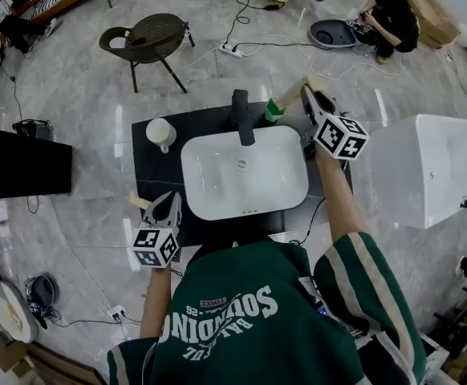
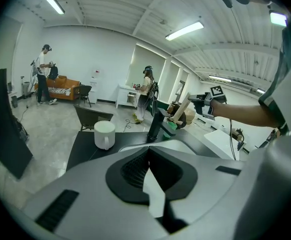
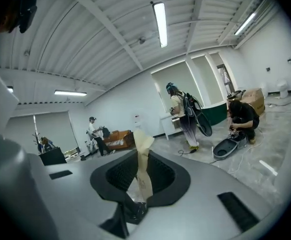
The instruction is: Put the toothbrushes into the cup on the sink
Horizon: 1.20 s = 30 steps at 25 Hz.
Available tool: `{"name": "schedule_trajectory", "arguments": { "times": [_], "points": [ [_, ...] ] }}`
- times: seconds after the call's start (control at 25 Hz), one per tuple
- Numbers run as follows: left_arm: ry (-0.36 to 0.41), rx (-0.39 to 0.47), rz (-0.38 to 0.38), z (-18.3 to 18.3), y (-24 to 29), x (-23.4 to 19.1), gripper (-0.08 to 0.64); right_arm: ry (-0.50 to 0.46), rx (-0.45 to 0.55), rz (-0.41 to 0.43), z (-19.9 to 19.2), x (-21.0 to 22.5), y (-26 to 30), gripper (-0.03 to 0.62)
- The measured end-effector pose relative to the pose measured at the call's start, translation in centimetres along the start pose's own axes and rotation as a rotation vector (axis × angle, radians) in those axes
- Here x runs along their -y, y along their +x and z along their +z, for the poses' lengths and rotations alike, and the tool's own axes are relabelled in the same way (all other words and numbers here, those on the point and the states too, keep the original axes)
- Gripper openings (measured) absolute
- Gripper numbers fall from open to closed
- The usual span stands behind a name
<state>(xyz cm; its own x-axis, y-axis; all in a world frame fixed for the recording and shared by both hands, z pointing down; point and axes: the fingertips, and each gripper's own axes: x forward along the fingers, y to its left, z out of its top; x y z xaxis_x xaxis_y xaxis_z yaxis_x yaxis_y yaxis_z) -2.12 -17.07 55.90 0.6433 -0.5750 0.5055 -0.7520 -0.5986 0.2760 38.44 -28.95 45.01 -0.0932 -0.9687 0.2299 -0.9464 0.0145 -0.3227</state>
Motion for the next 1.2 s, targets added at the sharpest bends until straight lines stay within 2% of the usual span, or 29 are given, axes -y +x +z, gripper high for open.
{"name": "schedule_trajectory", "arguments": {
  "times": [0.4, 0.64, 0.76, 1.04, 1.2],
  "points": [
    [-0.028, 0.000, 0.060, -0.8, -1.2, -1.2, 0.011, 0.052, -0.080, -0.056, -5.2, 2.7, 2.8, 0.077],
    [-0.032, 0.004, 0.065, -0.9, -1.3, -1.1, 0.011, 0.060, -0.132, -0.043, -7.7, 2.4, 3.0, 0.088],
    [-0.029, -0.001, 0.061, -1.0, -1.3, -1.0, 0.011, 0.038, -0.137, -0.030, -7.9, 1.8, 3.0, 0.130],
    [-0.031, -0.011, 0.050, -1.7, -1.7, -1.0, 0.011, -0.002, -0.115, -0.029, -7.5, 0.6, 1.7, 0.136],
    [-0.029, -0.006, 0.037, -1.6, -1.7, -1.0, 0.011, -0.035, -0.103, -0.034, -7.4, -0.2, 0.4, 0.080]
  ]
}}
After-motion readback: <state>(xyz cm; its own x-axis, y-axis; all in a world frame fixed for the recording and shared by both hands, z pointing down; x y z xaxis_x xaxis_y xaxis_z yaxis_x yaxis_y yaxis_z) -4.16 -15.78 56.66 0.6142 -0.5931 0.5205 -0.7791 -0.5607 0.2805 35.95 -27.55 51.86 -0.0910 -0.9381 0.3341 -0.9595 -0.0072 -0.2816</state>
